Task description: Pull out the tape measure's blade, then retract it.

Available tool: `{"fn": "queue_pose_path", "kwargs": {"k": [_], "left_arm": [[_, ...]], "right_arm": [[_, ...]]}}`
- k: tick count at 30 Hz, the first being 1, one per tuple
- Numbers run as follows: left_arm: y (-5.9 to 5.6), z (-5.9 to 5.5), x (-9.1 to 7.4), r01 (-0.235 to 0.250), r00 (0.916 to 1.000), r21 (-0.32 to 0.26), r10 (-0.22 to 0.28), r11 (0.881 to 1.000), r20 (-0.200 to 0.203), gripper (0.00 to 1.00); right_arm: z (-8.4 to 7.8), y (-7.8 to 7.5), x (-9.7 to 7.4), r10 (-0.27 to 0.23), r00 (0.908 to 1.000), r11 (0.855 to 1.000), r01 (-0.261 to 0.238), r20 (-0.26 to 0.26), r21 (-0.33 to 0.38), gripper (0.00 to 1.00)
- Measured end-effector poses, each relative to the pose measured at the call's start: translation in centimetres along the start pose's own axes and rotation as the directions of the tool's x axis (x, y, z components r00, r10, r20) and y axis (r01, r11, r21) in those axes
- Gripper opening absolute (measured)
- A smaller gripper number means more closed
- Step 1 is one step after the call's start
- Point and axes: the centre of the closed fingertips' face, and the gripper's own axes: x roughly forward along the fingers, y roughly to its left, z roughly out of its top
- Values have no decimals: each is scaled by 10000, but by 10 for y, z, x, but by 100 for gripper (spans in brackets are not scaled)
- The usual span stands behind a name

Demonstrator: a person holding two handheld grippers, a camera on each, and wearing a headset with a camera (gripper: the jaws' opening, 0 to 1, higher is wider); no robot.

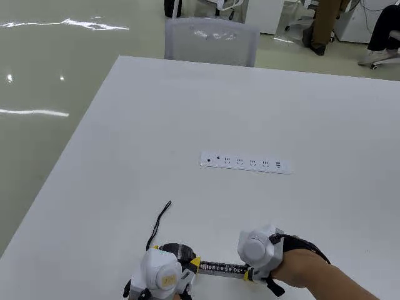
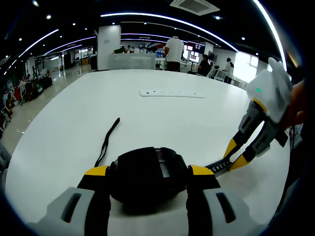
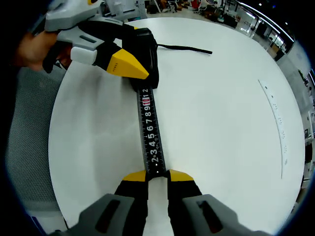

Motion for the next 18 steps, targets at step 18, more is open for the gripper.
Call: {"fn": "queue_pose_path", "kwargs": {"k": [18], "left_arm": [[-2,1,-2,106,9999,-16,-106,9999,-107,58]], "right_arm": [[7,1,5,-50,9999,10000,50,120,-15,14]]}}
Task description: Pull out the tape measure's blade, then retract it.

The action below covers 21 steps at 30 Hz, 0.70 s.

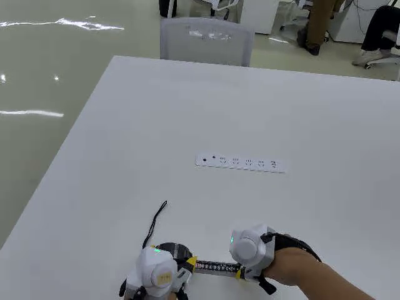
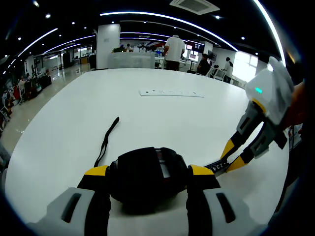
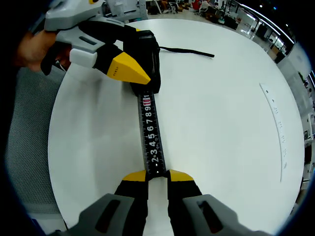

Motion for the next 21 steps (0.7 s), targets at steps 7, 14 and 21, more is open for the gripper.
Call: {"fn": "queue_pose_path", "kwargs": {"k": [7,14,21], "left_arm": [[1,0,1,11,10000,-26,-11,10000,-12,58],[2,-1,3,25,10000,-53,-25,10000,-7,58],[1,0,1,44,10000,-73,-44,10000,-20,58]], "right_arm": [[3,0,0,51,10000,9999,-50,76,-99,13],[5,0,0,56,9999,10000,-55,111,-68,14],[8,0,0,69,9999,9999,-67,151,-83,14]]}}
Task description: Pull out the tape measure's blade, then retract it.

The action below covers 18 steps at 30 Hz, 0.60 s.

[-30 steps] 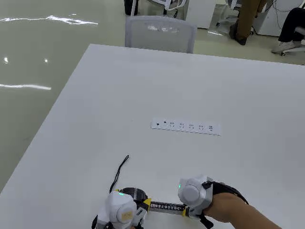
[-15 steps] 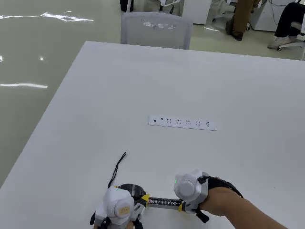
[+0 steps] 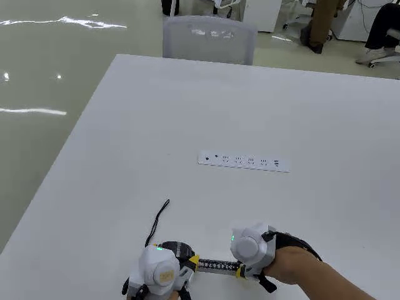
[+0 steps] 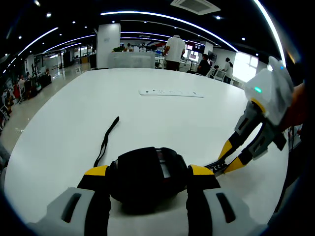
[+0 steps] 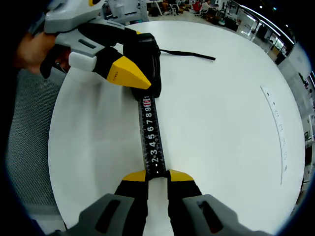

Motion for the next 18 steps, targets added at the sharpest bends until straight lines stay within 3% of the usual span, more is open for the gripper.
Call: {"fn": "queue_pose_path", "kwargs": {"k": [18], "left_arm": [[0,0,1,37,10000,-23,-37,10000,6,58]], "right_arm": [[8,-3,11,42,10000,10000,-42,78,-1,14]]}}
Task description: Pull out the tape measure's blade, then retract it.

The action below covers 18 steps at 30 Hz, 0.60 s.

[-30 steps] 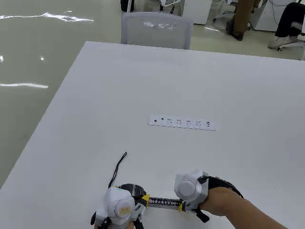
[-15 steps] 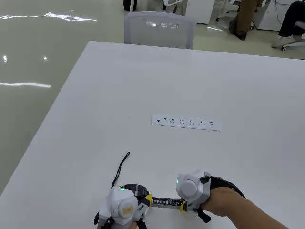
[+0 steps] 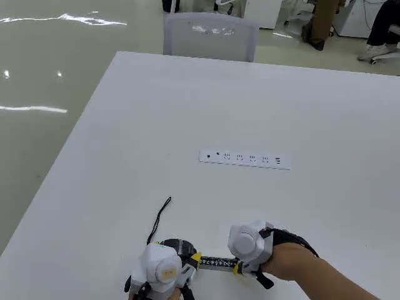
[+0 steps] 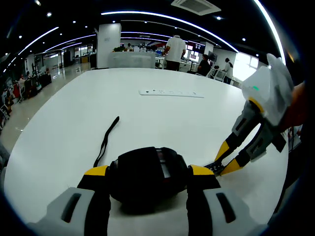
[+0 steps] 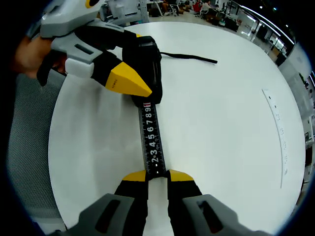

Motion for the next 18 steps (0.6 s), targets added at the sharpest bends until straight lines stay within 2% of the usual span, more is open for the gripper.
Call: {"fn": "queue_pose_path", "kwargs": {"k": [18], "left_arm": [[1,-1,0,48,10000,-26,-48,10000,9,58]], "right_arm": [[11,1,5,21,9998,10000,-21,205,16,14]]}}
